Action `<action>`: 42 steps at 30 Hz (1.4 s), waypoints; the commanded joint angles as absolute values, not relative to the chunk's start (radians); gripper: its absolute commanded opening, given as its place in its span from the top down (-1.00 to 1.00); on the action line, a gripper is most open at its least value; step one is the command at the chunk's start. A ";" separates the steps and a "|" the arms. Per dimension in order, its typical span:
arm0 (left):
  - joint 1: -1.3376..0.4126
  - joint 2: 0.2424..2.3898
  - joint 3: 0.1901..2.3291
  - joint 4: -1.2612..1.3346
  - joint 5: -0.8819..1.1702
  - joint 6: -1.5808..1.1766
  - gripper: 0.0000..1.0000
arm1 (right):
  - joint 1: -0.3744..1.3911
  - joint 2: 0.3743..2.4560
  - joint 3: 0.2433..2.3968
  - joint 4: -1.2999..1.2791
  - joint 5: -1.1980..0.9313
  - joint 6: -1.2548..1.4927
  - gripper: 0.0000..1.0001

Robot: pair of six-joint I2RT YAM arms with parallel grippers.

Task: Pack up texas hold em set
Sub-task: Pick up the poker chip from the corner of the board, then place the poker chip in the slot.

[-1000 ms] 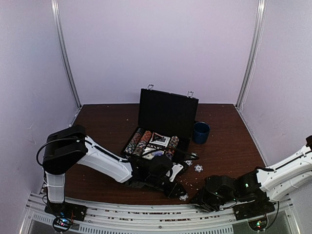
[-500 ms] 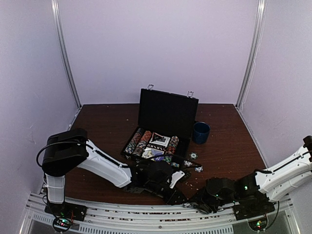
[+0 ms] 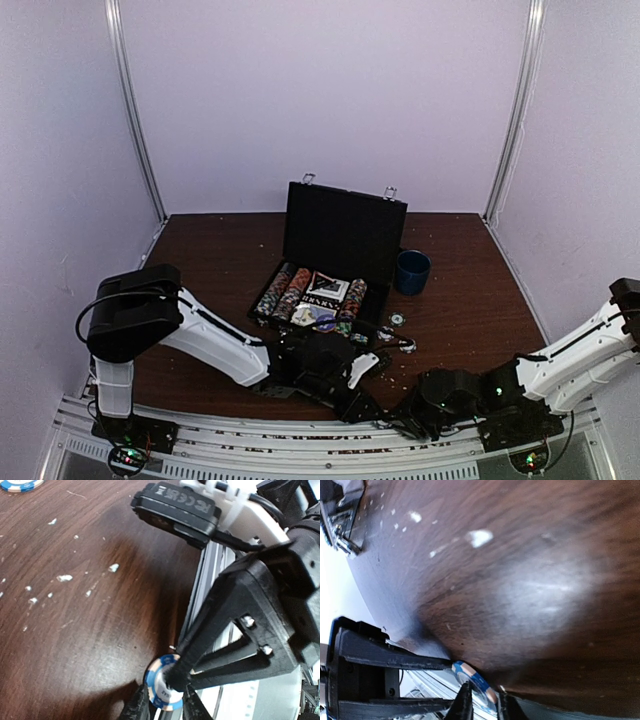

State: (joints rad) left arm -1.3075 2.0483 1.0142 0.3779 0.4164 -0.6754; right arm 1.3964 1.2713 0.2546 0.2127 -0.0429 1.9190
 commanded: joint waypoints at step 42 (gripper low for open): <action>-1.083 1.549 0.618 0.311 0.045 -0.912 0.07 | 0.932 1.689 1.183 -0.572 0.128 0.177 1.00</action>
